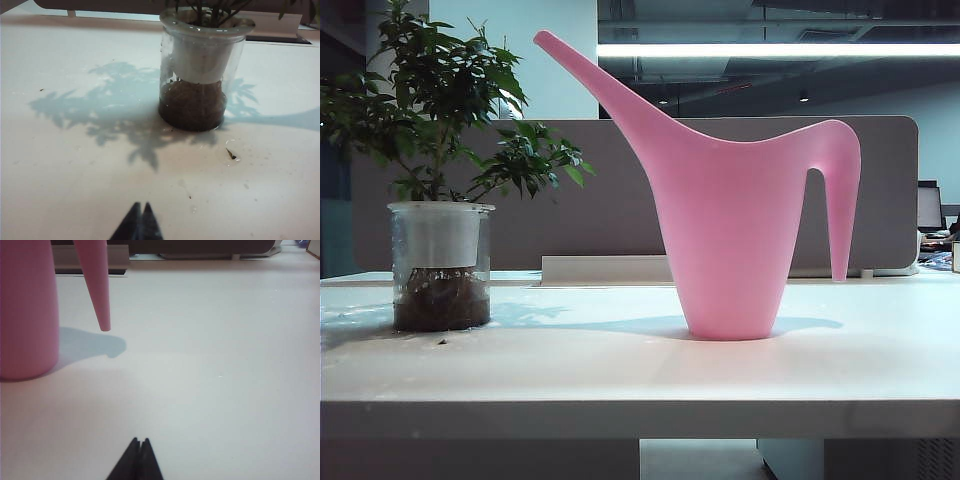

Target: Pick up the watering can from the table, water the potted plant, and put the can back.

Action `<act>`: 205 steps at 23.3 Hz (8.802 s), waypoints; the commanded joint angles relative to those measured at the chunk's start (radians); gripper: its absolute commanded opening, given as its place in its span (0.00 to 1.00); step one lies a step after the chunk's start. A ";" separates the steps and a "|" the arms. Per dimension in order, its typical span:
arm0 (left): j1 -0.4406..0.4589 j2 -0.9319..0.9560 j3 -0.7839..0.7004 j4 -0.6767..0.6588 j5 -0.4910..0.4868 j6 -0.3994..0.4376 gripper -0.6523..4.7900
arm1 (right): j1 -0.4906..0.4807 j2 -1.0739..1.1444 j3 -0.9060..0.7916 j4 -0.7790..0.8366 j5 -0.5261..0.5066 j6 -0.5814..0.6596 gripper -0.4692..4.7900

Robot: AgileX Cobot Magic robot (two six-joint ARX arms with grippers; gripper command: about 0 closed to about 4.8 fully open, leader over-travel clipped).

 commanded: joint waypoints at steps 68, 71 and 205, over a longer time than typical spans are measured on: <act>-0.319 0.365 1.104 -0.826 0.200 0.068 0.11 | 0.000 0.015 0.334 0.241 0.245 0.035 0.08; -0.319 0.365 1.104 -0.826 0.200 0.068 0.11 | 0.006 0.081 0.456 0.372 0.238 -0.010 0.08; -0.319 0.365 1.104 -0.826 0.200 0.068 0.11 | 0.466 1.636 1.617 0.655 0.282 -1.289 0.08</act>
